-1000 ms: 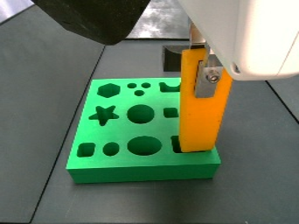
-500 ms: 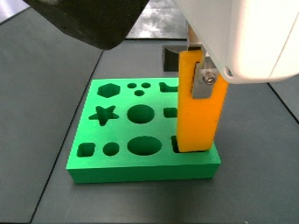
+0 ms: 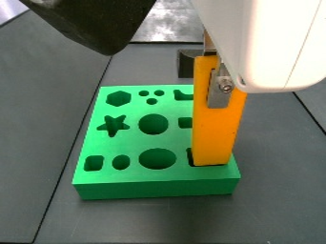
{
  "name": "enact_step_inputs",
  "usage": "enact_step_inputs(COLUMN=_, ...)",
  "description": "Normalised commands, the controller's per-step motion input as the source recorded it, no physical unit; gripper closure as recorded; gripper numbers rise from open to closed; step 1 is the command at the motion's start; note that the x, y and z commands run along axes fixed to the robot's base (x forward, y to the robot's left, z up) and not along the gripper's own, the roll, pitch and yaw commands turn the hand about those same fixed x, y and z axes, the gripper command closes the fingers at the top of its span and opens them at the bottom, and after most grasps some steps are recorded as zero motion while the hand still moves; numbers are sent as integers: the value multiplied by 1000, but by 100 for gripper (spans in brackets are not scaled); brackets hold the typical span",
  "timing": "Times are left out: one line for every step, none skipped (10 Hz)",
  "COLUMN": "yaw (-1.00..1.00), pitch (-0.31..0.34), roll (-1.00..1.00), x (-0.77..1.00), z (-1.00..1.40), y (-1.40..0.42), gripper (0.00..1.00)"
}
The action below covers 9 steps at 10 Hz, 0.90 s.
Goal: Pick up the rectangle object. Move up. Place the rectangle object on the fixture. Regrasp the rectangle object. Move to above the board. Insert the rectangle object.
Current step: Insert the rectangle object.
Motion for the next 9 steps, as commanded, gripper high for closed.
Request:
enact_step_inputs(yaw=0, pitch=0, roll=113, x=-11, z=-71, y=0, gripper=100)
enact_step_inputs(yaw=0, pitch=0, roll=117, x=-46, z=-109, y=0, gripper=100)
enact_step_inputs(yaw=0, pitch=0, roll=106, x=-29, z=-111, y=0, gripper=100)
enact_step_inputs(yaw=0, pitch=0, roll=106, x=0, z=-114, y=0, gripper=100)
enact_step_inputs(yaw=0, pitch=0, roll=79, x=0, z=-174, y=0, gripper=100)
enact_step_inputs(yaw=0, pitch=10, roll=40, x=0, z=-243, y=0, gripper=100)
enact_step_inputs(yaw=0, pitch=16, roll=39, x=0, z=-283, y=-20, gripper=100)
enact_step_inputs(yaw=0, pitch=11, roll=50, x=11, z=-306, y=-40, gripper=100)
enact_step_inputs(yaw=0, pitch=37, roll=91, x=129, z=-406, y=-109, gripper=100)
